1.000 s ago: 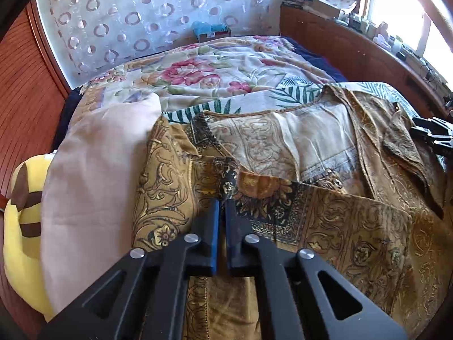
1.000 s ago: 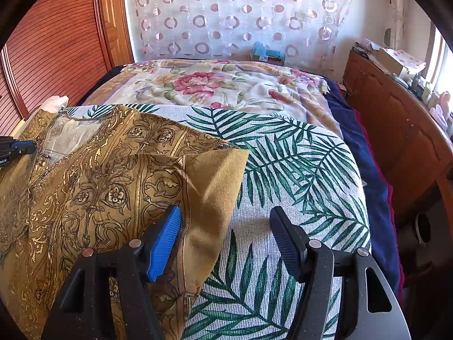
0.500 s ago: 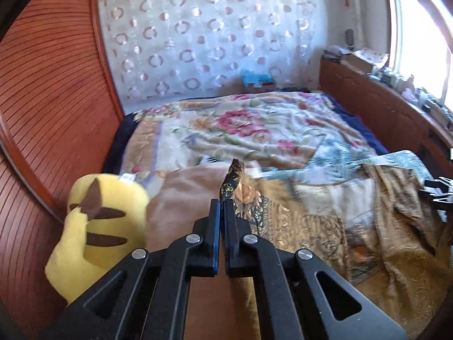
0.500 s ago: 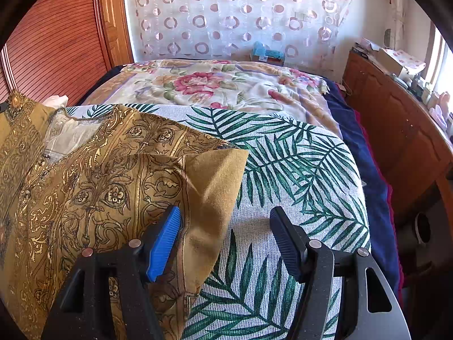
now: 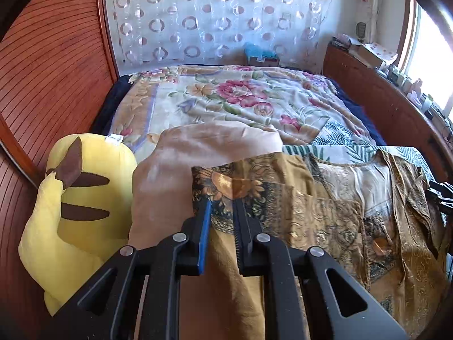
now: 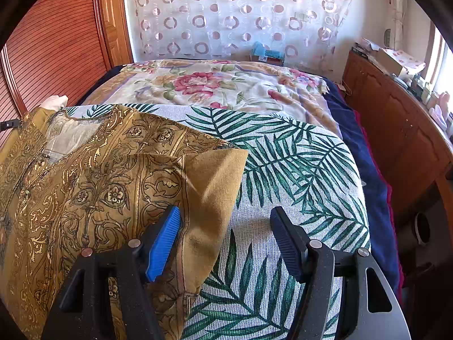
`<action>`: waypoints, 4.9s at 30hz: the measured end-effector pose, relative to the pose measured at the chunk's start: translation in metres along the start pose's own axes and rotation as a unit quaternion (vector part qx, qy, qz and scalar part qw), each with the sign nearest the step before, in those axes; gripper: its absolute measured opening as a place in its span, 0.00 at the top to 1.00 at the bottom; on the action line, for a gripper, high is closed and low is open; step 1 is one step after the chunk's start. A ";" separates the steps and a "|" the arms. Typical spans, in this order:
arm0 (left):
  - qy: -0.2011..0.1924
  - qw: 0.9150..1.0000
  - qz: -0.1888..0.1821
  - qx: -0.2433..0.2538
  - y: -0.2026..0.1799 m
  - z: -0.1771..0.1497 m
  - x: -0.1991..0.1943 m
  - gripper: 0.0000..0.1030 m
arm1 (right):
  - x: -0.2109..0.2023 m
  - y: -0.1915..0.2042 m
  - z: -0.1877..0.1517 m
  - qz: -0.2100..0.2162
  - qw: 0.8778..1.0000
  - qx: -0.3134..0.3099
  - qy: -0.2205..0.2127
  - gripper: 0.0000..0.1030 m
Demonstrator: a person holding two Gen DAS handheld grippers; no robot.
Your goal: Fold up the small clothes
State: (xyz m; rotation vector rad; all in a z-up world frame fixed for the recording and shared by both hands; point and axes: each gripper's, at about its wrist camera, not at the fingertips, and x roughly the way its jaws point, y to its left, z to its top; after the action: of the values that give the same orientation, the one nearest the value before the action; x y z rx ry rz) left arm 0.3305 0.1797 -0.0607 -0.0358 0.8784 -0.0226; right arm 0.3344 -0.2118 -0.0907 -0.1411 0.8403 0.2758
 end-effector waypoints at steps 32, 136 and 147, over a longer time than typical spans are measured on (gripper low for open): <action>0.002 0.999 -0.013 0.044 -0.016 -0.002 -0.001 0.96 | -0.004 0.001 0.000 0.027 1.000 -0.010 -0.007 0.58; 0.039 0.994 -0.092 0.036 0.010 -0.184 -0.105 0.40 | -0.147 0.013 -0.144 0.082 0.997 -0.005 -0.008 0.48; 0.050 0.991 -0.115 0.048 0.002 -0.185 -0.105 0.69 | -0.144 0.024 -0.145 0.068 0.997 -0.024 0.005 0.47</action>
State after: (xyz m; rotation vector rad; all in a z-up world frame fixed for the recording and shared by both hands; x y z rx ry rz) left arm 0.1208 0.1815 -0.0978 -0.0473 0.9690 -0.2848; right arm 0.1325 -0.2493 -0.0781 -0.1311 0.8552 0.4232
